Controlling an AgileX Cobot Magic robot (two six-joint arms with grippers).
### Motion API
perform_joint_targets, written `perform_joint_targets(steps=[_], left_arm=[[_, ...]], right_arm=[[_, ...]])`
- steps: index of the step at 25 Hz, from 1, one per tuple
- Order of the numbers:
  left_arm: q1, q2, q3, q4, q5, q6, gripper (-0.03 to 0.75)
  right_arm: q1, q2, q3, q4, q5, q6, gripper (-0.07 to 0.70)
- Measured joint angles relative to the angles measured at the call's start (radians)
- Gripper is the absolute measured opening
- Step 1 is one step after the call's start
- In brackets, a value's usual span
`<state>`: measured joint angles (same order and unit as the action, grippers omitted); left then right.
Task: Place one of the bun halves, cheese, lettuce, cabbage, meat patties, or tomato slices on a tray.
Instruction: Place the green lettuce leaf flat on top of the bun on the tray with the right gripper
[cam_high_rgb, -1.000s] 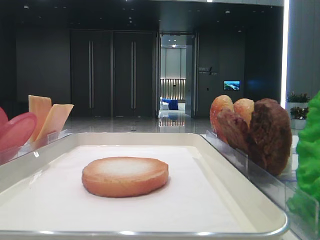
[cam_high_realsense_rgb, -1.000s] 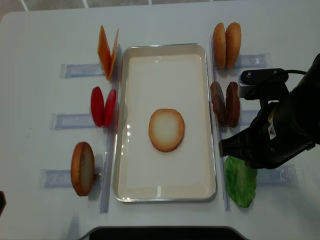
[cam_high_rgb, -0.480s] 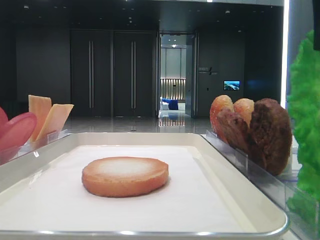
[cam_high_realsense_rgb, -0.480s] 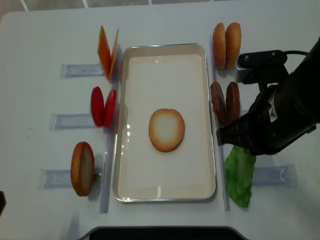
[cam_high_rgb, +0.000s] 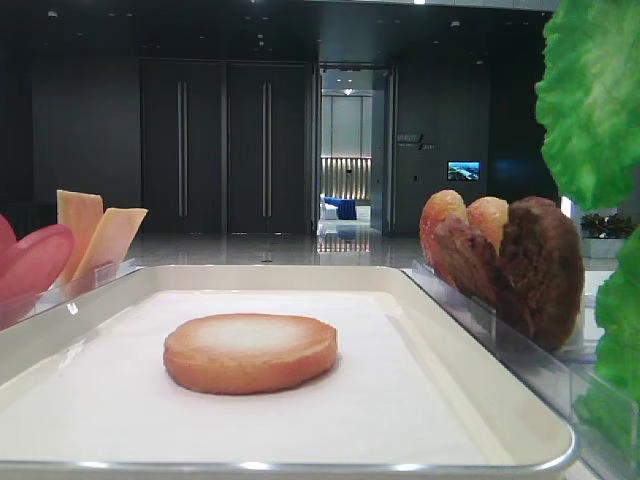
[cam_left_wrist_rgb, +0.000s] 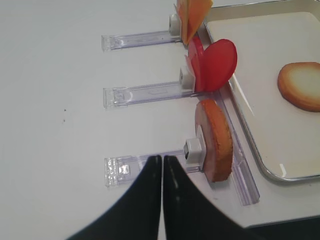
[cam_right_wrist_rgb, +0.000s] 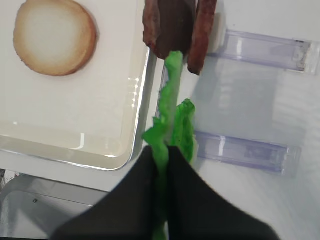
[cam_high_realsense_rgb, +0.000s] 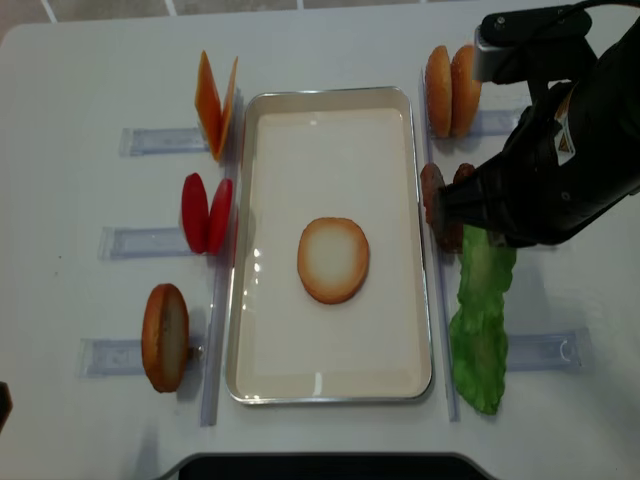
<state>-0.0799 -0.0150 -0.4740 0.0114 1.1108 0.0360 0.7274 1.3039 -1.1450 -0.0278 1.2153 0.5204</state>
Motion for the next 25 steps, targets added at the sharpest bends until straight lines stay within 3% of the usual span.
perform_joint_targets(steps=[4, 11, 16, 21, 25], left_arm=[[0.0, 0.0, 0.0, 0.0, 0.0, 0.0, -0.001], [0.0, 0.0, 0.0, 0.0, 0.0, 0.0, -0.001], [0.0, 0.0, 0.0, 0.0, 0.0, 0.0, -0.001], [0.0, 0.0, 0.0, 0.0, 0.0, 0.0, -0.001], [0.0, 0.0, 0.0, 0.0, 0.0, 0.0, -0.001]], right_arm=[[-0.024, 0.001, -0.009, 0.0, 0.002, -0.031, 0.013], [-0.22, 0.001, -0.009, 0.082, -0.009, -0.183, 0.013], [-0.247, 0.001, -0.009, 0.163, -0.04, -0.257, 0.013], [-0.247, 0.001, -0.009, 0.378, -0.134, -0.373, 0.013], [-0.238, 0.008, -0.009, 0.629, -0.225, -0.544, 0.013]])
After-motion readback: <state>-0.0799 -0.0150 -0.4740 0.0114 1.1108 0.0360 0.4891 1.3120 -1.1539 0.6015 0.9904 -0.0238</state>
